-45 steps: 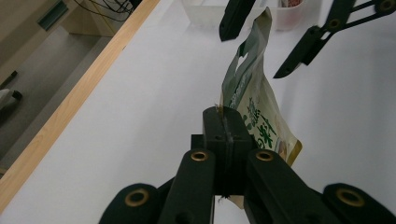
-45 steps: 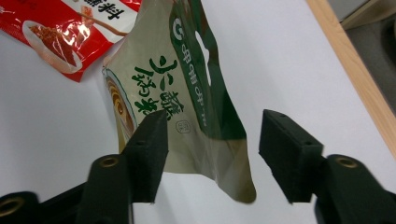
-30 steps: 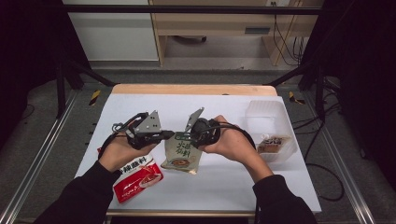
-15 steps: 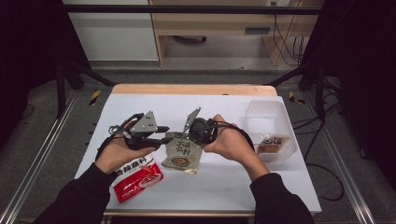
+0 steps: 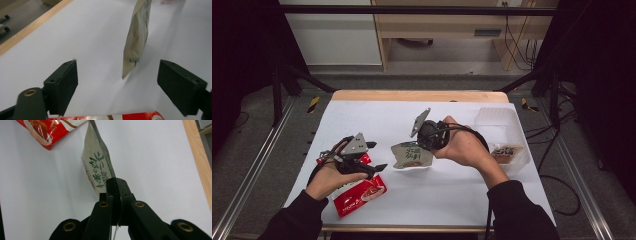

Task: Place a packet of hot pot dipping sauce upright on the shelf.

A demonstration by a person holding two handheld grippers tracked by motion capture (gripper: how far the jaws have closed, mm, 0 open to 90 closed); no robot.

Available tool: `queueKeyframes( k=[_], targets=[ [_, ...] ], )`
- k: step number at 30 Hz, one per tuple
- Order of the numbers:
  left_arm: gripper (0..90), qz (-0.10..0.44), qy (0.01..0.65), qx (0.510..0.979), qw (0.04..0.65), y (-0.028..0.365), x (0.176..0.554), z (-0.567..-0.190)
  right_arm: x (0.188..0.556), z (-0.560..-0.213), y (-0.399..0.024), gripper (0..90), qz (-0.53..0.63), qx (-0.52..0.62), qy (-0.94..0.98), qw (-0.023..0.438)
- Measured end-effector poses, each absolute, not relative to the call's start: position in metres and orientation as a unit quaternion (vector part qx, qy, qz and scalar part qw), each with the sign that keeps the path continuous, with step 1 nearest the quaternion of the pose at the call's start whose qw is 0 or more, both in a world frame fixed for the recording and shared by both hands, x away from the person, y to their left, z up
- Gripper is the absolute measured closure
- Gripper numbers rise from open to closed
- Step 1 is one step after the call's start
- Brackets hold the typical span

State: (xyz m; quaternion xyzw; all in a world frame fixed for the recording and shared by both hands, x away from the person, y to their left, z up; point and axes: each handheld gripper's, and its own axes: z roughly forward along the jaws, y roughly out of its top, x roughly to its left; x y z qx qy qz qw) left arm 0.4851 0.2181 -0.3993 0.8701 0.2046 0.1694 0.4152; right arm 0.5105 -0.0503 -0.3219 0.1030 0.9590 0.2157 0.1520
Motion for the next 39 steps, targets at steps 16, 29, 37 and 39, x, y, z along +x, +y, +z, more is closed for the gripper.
queueKeyframes(
  k=[16, 29, 37, 39],
  targets=[
    [10.4, 0.159, 0.267, 0.877, 0.366, 0.240, 0.489, -0.429, 0.521, -0.302, -0.081, 90.0, 0.218, 0.118, 0.953, 0.173],
    [10.5, 0.151, 0.306, 0.872, 0.350, 0.262, 0.492, -0.430, 0.532, -0.276, -0.114, 90.0, 0.227, 0.143, 0.940, 0.212],
    [10.5, 0.154, 0.318, 0.867, 0.352, 0.267, 0.486, -0.434, 0.541, -0.248, -0.135, 90.0, 0.234, 0.151, 0.929, 0.243],
    [10.3, 0.154, 0.319, 0.867, 0.352, 0.268, 0.484, -0.435, 0.542, -0.241, -0.141, 90.0, 0.238, 0.154, 0.927, 0.247]
  ],
)
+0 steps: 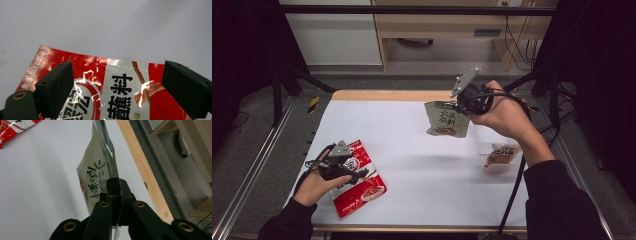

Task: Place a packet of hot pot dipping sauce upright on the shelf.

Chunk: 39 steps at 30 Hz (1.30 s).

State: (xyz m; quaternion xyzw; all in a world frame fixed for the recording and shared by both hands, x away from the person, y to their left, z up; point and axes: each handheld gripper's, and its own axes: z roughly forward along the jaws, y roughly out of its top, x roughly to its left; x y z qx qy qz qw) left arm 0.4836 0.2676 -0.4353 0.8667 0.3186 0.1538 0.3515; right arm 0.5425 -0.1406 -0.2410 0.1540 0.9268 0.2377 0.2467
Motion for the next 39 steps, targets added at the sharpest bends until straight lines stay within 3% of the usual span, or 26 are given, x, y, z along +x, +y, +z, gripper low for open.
queueKeyframes(
  k=[16, 39],
  targets=[
    [10.3, 0.166, 0.322, 0.861, 0.357, 0.271, 0.482, -0.435, 0.549, -0.225, -0.197, 90.0, 0.239, 0.192, 0.912, 0.271],
    [10.4, 0.167, 0.330, 0.859, 0.353, 0.277, 0.486, -0.438, 0.530, -0.256, -0.264, 90.0, 0.252, 0.230, 0.903, 0.259]
  ],
)
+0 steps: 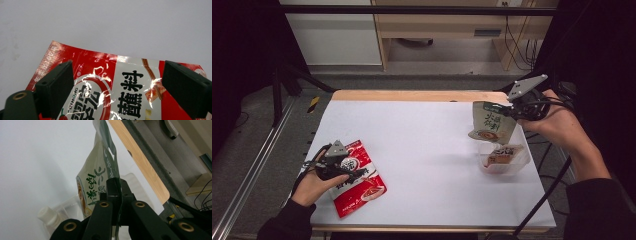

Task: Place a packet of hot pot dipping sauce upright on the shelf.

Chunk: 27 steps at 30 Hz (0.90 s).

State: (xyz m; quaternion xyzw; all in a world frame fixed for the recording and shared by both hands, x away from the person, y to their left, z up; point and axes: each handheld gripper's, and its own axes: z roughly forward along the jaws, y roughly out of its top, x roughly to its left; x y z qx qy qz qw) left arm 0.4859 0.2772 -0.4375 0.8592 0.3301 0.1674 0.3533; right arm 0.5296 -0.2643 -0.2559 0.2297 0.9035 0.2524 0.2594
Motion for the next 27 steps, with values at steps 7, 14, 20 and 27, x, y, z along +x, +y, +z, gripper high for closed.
queueKeyframes(
  k=[7, 14, 20, 27],
  targets=[
    [10.4, 0.165, 0.330, 0.862, 0.348, 0.277, 0.486, -0.440, 0.526, -0.263, -0.276, 90.0, 0.251, 0.240, 0.904, 0.251],
    [10.4, 0.166, 0.330, 0.861, 0.349, 0.277, 0.486, -0.439, 0.520, -0.270, -0.283, 90.0, 0.252, 0.242, 0.904, 0.244],
    [10.5, 0.168, 0.330, 0.861, 0.349, 0.276, 0.486, -0.439, 0.515, -0.275, -0.287, 90.0, 0.256, 0.244, 0.905, 0.235],
    [10.5, 0.166, 0.327, 0.862, 0.350, 0.275, 0.485, -0.439, 0.515, -0.281, -0.292, 90.0, 0.251, 0.244, 0.908, 0.229]
  ],
)
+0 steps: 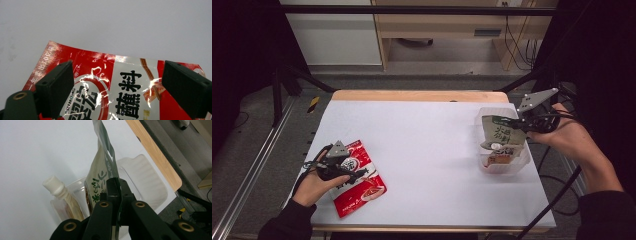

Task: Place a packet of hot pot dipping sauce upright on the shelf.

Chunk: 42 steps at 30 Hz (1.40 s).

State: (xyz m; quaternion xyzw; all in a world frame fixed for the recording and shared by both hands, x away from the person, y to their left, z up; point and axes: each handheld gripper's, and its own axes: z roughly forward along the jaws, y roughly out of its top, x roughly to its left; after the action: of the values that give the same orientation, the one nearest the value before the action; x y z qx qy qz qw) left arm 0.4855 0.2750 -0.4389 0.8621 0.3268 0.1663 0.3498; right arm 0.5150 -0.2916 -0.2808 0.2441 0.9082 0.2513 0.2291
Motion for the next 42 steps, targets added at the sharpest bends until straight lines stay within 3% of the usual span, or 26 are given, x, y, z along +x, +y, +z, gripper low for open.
queueKeyframes(
  k=[42],
  targets=[
    [10.5, 0.157, 0.322, 0.867, 0.347, 0.272, 0.485, -0.441, 0.523, -0.321, -0.304, 90.0, 0.252, 0.259, 0.911, 0.199]
  ],
)
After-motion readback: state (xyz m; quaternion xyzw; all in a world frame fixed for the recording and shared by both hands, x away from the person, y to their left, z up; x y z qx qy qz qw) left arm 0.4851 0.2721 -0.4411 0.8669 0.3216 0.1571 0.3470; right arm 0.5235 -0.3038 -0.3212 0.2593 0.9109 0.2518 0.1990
